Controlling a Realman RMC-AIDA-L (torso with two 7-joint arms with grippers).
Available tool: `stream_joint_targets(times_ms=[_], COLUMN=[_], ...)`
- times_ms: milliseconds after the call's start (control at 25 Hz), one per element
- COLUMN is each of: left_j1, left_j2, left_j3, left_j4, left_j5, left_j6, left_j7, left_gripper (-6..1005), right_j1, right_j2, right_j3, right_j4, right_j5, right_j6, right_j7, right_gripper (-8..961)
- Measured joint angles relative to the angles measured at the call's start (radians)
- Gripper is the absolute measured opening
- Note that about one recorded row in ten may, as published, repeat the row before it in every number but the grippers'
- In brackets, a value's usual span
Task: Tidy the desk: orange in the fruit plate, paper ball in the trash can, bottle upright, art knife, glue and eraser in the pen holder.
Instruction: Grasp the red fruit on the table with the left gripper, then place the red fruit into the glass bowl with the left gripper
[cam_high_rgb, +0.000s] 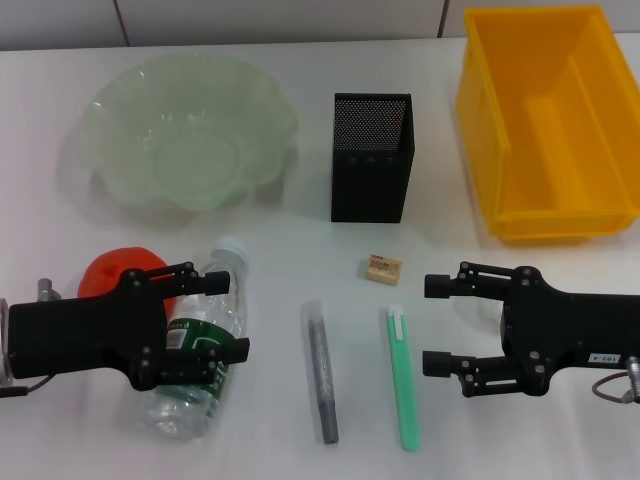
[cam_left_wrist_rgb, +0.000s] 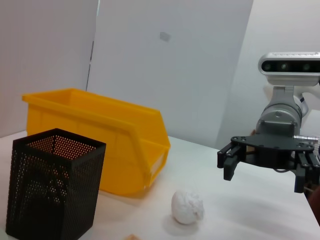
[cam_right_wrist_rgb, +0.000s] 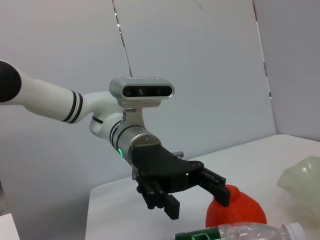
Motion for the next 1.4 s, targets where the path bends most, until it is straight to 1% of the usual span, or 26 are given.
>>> stream_joint_targets(times_ms=[320, 400, 440, 480, 520, 560, 600, 680, 840, 920, 1000, 1120, 1280, 1400], left_j1=[0.0, 0.002, 0.002, 0.004, 0.022, 0.022, 0.03, 0.055, 0.072, 0.069, 0.063, 0.049, 0.051, 0.061], left_j2=[0.0, 0.0, 0.0, 0.0, 0.0, 0.0, 0.001, 0.005, 0.011, 0.009, 0.007, 0.006, 0.003, -0.006], left_j3=[-0.007, -0.038, -0.038, -0.064, -0.16, -0.16, -0.192, -0.277, -0.295, -0.29, -0.289, -0.292, -0.298, -0.327], left_j4=[0.001, 0.002, 0.002, 0.003, 0.002, 0.002, 0.001, -0.01, -0.049, -0.065, -0.066, -0.064, -0.045, 0.004], left_j5=[-0.005, -0.006, -0.006, -0.006, -0.003, -0.003, -0.002, 0.002, 0.032, 0.068, 0.093, 0.143, 0.14, 0.114], left_j6=[-0.003, -0.005, -0.005, -0.007, -0.026, -0.026, -0.034, -0.091, -0.189, -0.242, -0.254, -0.263, -0.253, -0.201], left_j7=[0.002, 0.012, 0.012, 0.021, 0.049, 0.049, 0.053, 0.056, 0.059, 0.061, 0.058, 0.043, 0.04, 0.038], left_gripper=[813, 812, 812, 812, 812, 812, 812, 812, 812, 813, 813, 695, 520, 374], right_j1=[0.0, 0.0, 0.0, 0.0, 0.0, 0.0, 0.0, 0.0, 0.0, 0.0, 0.0, 0.0, 0.0, -0.001], right_j2=[0.0, 0.0, 0.0, 0.0, 0.0, 0.0, 0.0, 0.001, 0.001, 0.002, 0.002, 0.002, 0.002, 0.002], right_j3=[0.001, 0.0, 0.0, 0.0, 0.001, 0.001, 0.001, 0.001, 0.001, -0.001, -0.001, 0.0, 0.001, 0.001], right_j4=[0.003, 0.004, 0.005, 0.005, 0.005, 0.005, 0.006, 0.006, 0.006, 0.006, 0.006, 0.006, 0.006, 0.006], right_j5=[0.0, 0.0, 0.0, 0.0, 0.001, 0.001, 0.001, 0.001, 0.001, 0.002, 0.002, 0.002, 0.002, 0.002], right_j6=[0.015, 0.015, 0.016, 0.017, 0.018, 0.018, 0.018, 0.018, 0.018, 0.019, 0.019, 0.018, 0.018, 0.016], right_j7=[0.0, 0.0, 0.0, 0.0, 0.0, 0.0, 0.0, 0.0, 0.0, 0.0, 0.0, 0.0, 0.0, 0.0], right_gripper=[821, 821, 821, 821, 821, 821, 821, 821, 820, 820, 820, 820, 819, 819])
